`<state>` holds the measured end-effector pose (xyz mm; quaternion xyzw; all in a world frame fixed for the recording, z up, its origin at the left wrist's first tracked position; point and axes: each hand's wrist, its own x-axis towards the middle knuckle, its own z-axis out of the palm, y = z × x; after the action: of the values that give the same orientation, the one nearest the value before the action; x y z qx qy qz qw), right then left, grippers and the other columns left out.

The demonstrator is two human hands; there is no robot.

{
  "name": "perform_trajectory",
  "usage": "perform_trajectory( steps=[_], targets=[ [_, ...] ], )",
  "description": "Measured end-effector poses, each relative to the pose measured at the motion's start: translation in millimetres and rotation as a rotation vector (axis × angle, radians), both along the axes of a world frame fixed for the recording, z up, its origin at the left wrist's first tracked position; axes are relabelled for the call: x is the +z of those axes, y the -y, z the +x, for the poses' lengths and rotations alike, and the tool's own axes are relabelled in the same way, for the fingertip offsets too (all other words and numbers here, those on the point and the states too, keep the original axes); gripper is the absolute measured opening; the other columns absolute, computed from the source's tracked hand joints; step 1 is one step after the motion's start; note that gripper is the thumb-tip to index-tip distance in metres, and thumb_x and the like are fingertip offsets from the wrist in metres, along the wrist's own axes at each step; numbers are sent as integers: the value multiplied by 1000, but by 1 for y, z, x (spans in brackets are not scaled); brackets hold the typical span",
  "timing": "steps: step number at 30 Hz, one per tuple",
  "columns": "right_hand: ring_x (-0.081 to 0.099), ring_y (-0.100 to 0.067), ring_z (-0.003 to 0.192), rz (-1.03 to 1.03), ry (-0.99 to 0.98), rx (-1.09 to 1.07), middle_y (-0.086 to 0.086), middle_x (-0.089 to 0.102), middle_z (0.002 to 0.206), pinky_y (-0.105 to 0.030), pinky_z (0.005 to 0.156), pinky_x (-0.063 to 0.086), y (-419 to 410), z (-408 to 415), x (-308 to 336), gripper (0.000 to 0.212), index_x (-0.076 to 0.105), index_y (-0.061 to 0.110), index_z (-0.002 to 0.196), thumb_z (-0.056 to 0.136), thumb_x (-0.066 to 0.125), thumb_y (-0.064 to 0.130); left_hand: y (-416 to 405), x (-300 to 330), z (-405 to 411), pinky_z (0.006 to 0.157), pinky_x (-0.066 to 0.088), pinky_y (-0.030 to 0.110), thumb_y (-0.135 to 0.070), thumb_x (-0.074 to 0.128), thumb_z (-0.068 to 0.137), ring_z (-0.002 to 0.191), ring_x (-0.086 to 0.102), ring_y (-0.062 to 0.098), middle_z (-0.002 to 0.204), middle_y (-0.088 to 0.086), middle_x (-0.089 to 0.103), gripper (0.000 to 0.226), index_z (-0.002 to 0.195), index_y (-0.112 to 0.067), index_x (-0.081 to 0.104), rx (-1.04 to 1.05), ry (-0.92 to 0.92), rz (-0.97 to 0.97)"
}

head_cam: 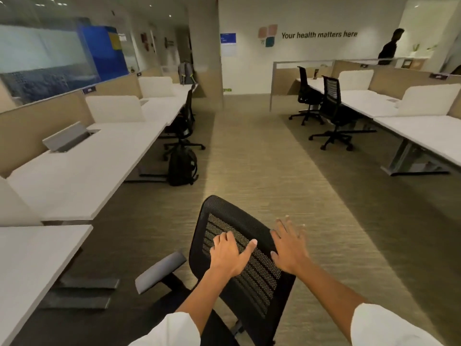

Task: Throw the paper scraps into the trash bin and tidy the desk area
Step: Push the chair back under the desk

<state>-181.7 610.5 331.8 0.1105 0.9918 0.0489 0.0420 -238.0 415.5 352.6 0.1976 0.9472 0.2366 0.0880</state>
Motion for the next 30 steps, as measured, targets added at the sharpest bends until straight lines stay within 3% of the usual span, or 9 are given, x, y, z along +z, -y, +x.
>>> perform_trajectory(
  steps=[3,5,9,11,14,19,23,27,30],
  targets=[
    [29,-33,144,-140,85,103,-14,29,157,-49,116,32,-32,-19,-1,79,28,11,151,88,59,46,-33,-2,-7,110,32,55,-80,33,84,141,27,35,152,15,37,96,144,-6,35,77,47,18],
    [45,-31,132,-264,159,147,-15,42,149,-39,107,43,-41,-24,-7,85,27,5,150,85,65,44,-53,-4,-7,110,31,55,-79,34,84,141,27,36,152,16,37,95,144,-6,35,125,86,47],
    [64,-25,99,-393,13,157,-7,65,111,-31,76,51,-39,-27,-14,70,54,10,122,67,76,48,-74,-13,-11,111,31,53,-78,35,85,141,27,37,151,17,38,95,145,-5,34,199,151,68],
    [67,-24,92,-430,-21,200,-2,69,102,-31,71,52,-39,-28,-12,63,58,16,115,63,74,48,-80,-19,-12,111,33,53,-78,35,86,140,29,38,149,18,40,93,142,-4,37,246,183,80],
    [68,-25,87,-429,-11,269,-3,71,97,-38,71,59,-41,-27,-6,65,59,15,115,58,71,44,-85,-27,-10,110,33,55,-77,38,85,138,31,40,148,21,40,92,140,-3,38,312,253,100],
    [65,-25,67,-470,112,370,-6,69,76,-43,58,58,-33,-11,13,47,62,10,88,54,75,41,-79,-37,5,115,23,51,-80,38,83,142,26,43,153,24,33,104,147,1,27,381,365,163],
    [49,-19,51,-580,174,459,0,54,61,-38,46,42,-23,19,15,31,53,13,69,57,75,32,-66,-41,34,119,21,48,-85,37,79,146,24,40,158,23,27,115,153,0,16,498,536,283],
    [33,-14,51,-662,246,569,2,38,59,-35,49,31,-9,35,14,31,48,6,68,60,69,27,-45,-47,51,121,20,48,-90,43,70,148,21,37,162,20,20,128,155,-2,5,602,660,448],
    [42,-18,55,-591,428,674,-4,47,62,-35,53,39,4,25,22,26,53,4,70,66,70,22,-27,-49,58,120,19,48,-94,49,58,149,19,36,163,19,17,142,156,-4,0,647,703,480]
  ],
)
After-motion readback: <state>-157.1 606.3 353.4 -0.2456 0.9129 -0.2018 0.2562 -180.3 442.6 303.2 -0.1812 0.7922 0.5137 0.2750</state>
